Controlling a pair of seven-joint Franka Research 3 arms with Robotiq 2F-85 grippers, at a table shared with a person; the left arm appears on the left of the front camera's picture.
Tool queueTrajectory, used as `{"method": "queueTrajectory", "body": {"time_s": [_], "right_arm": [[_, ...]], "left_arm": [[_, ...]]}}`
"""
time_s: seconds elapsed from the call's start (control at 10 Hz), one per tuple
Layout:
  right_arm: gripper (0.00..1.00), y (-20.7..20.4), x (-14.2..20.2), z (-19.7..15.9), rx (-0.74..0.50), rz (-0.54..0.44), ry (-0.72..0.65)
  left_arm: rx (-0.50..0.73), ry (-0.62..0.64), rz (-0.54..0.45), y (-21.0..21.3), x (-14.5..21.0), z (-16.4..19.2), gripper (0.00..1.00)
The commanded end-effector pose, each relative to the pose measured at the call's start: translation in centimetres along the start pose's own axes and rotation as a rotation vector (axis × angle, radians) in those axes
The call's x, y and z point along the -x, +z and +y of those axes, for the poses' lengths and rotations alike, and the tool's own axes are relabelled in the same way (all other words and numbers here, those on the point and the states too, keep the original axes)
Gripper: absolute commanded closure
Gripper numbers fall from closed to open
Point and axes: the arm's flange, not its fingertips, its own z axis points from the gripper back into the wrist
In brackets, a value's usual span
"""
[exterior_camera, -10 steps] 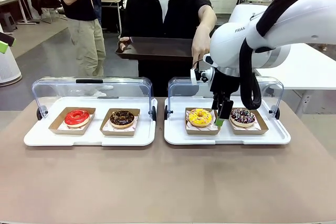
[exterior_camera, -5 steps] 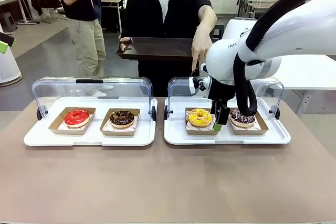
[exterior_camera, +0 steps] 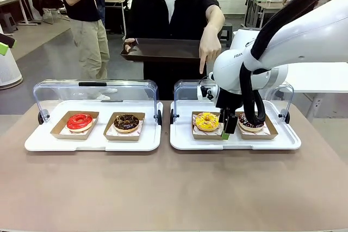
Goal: Provide the desired donut to the person.
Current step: Pick up and lift the Paper togo box containing the Donut pointed at by the person.
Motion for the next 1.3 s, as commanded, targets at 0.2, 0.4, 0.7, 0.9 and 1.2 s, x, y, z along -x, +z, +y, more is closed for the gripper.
{"method": "queueTrajectory", "body": {"time_s": [0.2, 0.4, 0.7, 0.9, 1.2], "right_arm": [[0.00, -1.2, 0.1, -1.2, 0.037, 0.009, -0.020], [0.00, -1.4, 0.1, -1.4, 0.045, 0.007, -0.029], [0.00, -1.7, 0.0, -2.1, 0.061, 0.013, -0.048], [0.00, -2.0, 0.1, -2.9, 0.065, 0.016, -0.063], [0.00, -2.5, 0.5, -3.4, 0.056, 0.020, -0.076]], "left_arm": [[0.006, -0.002, -0.019, 0.0, -0.1, -0.1, 0.00], [0.006, -0.002, -0.019, 0.0, -0.1, -0.1, 0.00], [0.006, -0.002, -0.019, 0.0, -0.1, -0.1, 0.00], [0.006, -0.002, -0.019, 0.0, -0.1, -0.1, 0.00], [0.006, -0.002, -0.019, 0.0, -0.1, -0.1, 0.00]]}}
